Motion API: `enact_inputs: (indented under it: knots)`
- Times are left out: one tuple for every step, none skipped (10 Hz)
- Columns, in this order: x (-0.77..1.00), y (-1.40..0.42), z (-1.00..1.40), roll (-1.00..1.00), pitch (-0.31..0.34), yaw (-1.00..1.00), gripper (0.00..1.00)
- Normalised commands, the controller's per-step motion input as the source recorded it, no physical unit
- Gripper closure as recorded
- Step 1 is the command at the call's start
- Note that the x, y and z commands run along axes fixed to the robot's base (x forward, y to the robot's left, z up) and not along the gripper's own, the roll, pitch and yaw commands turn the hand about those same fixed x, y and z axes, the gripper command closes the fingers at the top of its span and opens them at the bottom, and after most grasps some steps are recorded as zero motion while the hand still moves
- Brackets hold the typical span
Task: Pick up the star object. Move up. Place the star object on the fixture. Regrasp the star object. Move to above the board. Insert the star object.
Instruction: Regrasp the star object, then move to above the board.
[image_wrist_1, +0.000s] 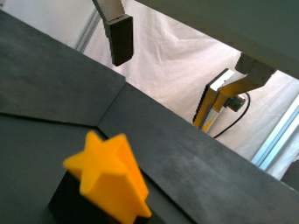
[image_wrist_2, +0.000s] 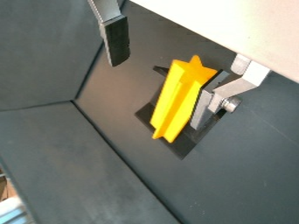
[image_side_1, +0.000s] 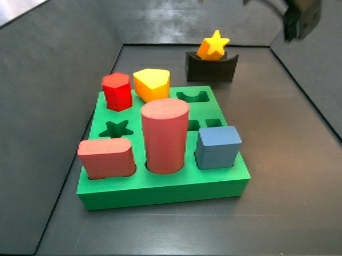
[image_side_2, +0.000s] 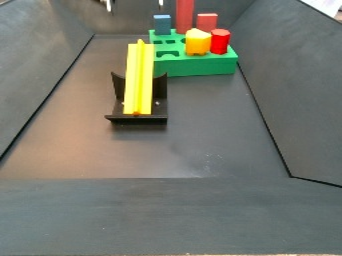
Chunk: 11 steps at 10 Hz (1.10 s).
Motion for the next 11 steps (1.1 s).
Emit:
enact_inputs:
  knots:
    - [0.08,0.03,-1.0,0.08,-0.031,0.16,0.0]
    - [0.1,0.03,-1.0,0.07,-0.073,0.13,0.0]
    - [0.11,0.02,-1.0,0.08,-0.087,0.1,0.0]
    - [0.13,0.02,-1.0,0.08,-0.092,0.06,0.0]
    - [0.12,0.01,-0.9,0.08,-0.088,0.04,0.0]
    - [0.1,0.0,-0.67,0.08,-0.073,0.01,0.0]
    - [0.1,0.0,-0.5,0.08,-0.063,-0.01,0.0]
    - [0.08,0.0,-0.33,0.09,-0.048,-0.02,0.0]
    - [0.0,0.0,0.0,0.0,0.0,0.0,1.0]
    - [0.12,0.05,1.0,-0.24,-0.1,-0.47,1.0]
    - [0.12,0.05,1.0,-0.24,-0.093,-0.46,1.0]
